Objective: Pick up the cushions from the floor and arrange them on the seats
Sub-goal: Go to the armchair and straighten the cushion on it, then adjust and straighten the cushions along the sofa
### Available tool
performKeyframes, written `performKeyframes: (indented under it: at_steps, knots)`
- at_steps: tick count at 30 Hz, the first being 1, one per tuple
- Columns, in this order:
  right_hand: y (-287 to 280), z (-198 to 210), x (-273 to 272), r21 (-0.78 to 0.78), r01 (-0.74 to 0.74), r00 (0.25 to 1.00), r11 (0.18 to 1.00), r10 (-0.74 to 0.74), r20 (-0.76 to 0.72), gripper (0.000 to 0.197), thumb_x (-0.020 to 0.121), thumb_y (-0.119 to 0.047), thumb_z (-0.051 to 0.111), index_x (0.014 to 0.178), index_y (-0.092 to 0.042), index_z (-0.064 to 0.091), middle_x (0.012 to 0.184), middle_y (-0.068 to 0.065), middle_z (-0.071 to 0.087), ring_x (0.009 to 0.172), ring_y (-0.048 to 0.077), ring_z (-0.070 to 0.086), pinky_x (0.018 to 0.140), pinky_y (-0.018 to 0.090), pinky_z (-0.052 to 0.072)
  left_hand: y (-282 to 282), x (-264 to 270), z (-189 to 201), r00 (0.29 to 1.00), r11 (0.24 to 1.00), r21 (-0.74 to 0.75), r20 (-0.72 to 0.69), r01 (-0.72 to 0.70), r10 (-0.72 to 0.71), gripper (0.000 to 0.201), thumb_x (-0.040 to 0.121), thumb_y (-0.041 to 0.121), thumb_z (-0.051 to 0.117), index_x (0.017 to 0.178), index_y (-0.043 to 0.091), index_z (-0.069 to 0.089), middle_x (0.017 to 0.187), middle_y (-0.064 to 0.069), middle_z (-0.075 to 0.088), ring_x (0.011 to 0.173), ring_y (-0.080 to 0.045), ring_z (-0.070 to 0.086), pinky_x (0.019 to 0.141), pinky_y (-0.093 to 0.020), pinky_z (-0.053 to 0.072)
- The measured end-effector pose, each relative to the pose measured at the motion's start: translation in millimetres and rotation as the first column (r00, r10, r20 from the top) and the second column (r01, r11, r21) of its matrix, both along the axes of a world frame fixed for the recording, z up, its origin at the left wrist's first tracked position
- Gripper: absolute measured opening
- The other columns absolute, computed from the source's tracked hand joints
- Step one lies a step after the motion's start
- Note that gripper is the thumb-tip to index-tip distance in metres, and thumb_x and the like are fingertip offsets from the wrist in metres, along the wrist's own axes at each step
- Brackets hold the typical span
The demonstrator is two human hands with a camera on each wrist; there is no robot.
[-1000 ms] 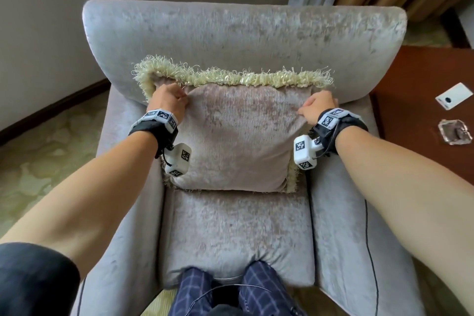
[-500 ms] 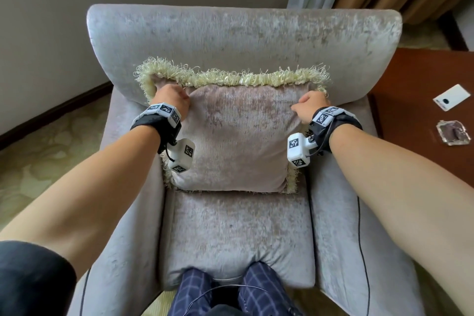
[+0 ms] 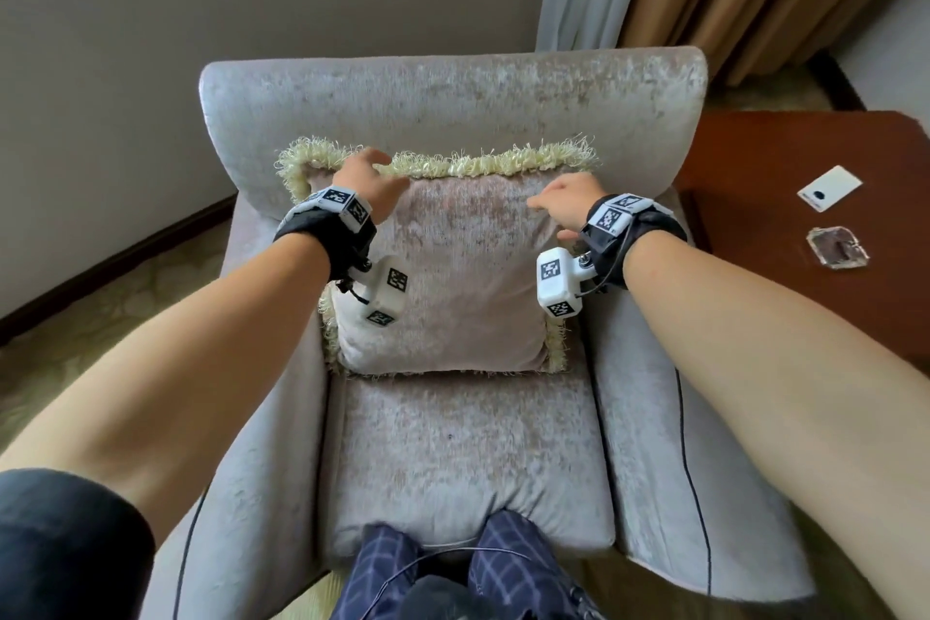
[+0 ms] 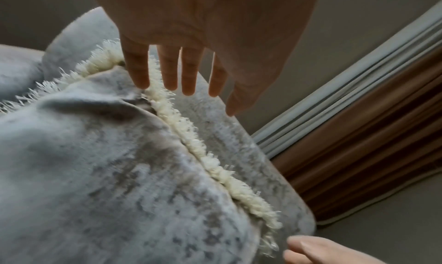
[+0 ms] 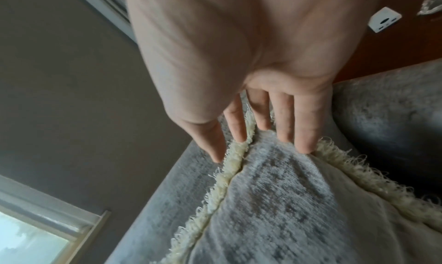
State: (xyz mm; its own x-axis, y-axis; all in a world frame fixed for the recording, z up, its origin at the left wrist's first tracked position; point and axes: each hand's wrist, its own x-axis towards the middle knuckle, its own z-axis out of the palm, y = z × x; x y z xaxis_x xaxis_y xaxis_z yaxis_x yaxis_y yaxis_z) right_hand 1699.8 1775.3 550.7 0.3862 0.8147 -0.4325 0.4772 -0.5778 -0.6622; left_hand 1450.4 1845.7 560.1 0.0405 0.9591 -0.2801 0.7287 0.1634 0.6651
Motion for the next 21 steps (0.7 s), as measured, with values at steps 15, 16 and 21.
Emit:
performKeyframes:
  at_steps: [15, 16, 21]
  knots:
    - [-199, 122, 22, 0.155, 0.373, 0.927, 0.915, -0.361, -0.097, 0.017, 0.083, -0.028, 0.072, 0.096, -0.019, 0.065, 0.07, -0.005, 0.058, 0.07, 0.022, 0.061, 0.066, 0.037, 0.057, -147, 159, 110, 0.848, 0.864, 0.028, 0.175, 0.503, -0.5, 0.046, 0.077, 0.029, 0.07, 0.12, 0.018, 0.061, 0.094, -0.003, 0.067, 0.075, -0.019, 0.062, 0.063, -0.022, 0.049]
    - [-226, 127, 28, 0.163, 0.415, 0.91, 0.895, -0.405, -0.089, 0.019, 0.084, -0.025, 0.07, 0.099, -0.015, 0.067, 0.07, -0.003, 0.059, 0.07, 0.024, 0.061, 0.065, 0.038, 0.057, -168, 173, 114, 0.815, 0.831, 0.02, 0.185, 0.556, -0.55, 0.048, 0.075, 0.031, 0.07, 0.12, 0.017, 0.061, 0.095, -0.005, 0.066, 0.075, -0.02, 0.061, 0.063, -0.023, 0.05]
    - [-379, 148, 52, 0.163, 0.679, 0.733, 0.716, -0.673, -0.096, 0.022, 0.084, -0.027, 0.071, 0.103, -0.018, 0.064, 0.096, 0.004, 0.066, 0.091, 0.023, 0.066, 0.076, 0.043, 0.061, -299, 253, 133, 0.553, 0.569, 0.083, 0.154, 0.818, -0.819, 0.043, 0.079, 0.035, 0.07, 0.12, 0.024, 0.061, 0.11, -0.001, 0.065, 0.096, -0.021, 0.064, 0.088, -0.032, 0.053]
